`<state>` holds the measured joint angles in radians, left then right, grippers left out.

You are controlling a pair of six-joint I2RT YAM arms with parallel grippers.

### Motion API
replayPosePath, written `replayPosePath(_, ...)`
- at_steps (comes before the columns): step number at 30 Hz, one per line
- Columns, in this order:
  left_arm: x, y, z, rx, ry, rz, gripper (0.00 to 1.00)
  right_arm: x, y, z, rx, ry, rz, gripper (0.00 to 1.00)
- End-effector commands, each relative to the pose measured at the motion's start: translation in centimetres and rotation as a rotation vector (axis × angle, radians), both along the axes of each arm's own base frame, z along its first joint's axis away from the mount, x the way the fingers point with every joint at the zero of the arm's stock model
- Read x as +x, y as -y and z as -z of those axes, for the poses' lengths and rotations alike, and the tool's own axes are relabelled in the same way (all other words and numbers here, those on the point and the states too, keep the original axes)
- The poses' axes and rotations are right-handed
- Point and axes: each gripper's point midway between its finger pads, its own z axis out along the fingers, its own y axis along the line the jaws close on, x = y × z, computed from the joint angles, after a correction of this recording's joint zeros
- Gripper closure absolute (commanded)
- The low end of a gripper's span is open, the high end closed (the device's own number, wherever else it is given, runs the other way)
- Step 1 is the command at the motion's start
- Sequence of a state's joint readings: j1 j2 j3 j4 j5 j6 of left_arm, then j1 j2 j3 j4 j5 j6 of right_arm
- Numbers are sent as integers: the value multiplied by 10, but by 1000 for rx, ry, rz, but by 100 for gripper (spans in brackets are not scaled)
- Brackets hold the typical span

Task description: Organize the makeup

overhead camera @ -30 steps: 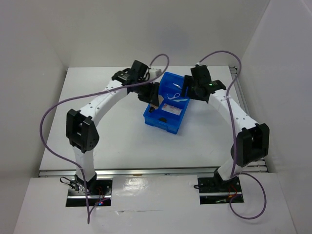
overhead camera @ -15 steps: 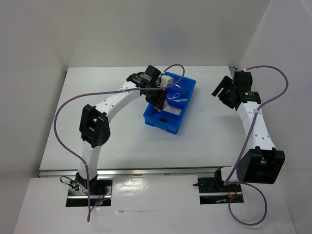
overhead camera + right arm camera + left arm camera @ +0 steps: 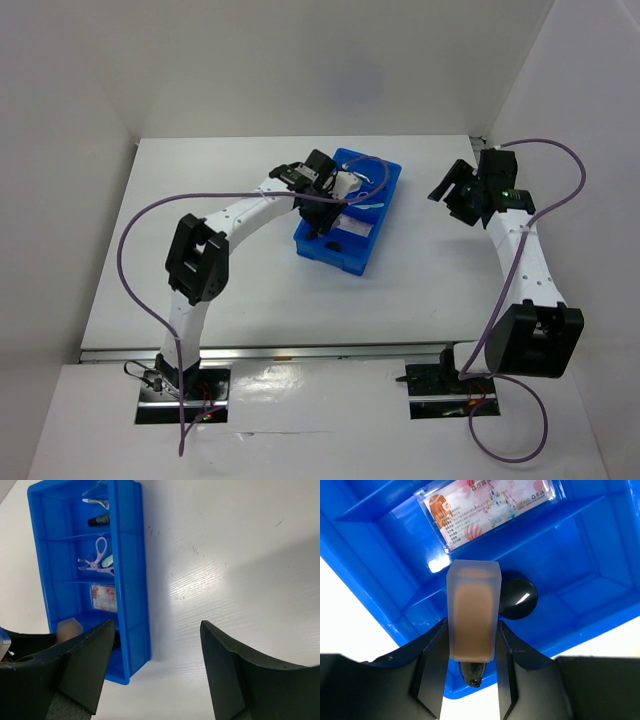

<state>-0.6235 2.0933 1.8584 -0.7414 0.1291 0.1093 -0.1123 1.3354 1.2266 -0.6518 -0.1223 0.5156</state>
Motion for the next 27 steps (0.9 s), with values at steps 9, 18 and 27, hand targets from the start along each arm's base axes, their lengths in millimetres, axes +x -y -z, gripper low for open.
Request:
replayPosePath(9,10,10,-60,-34,184,-2,77,-2,-2,-11,22,37,-11,24)
replayPosePath(18,-2,8,-79,-66,164,-2,42,-2,-2,-9,22,37,-11,24)
replayPosePath(27,-3,8,-87,-73,174,-1,34,-4,-2,-8,22,36,-11,24)
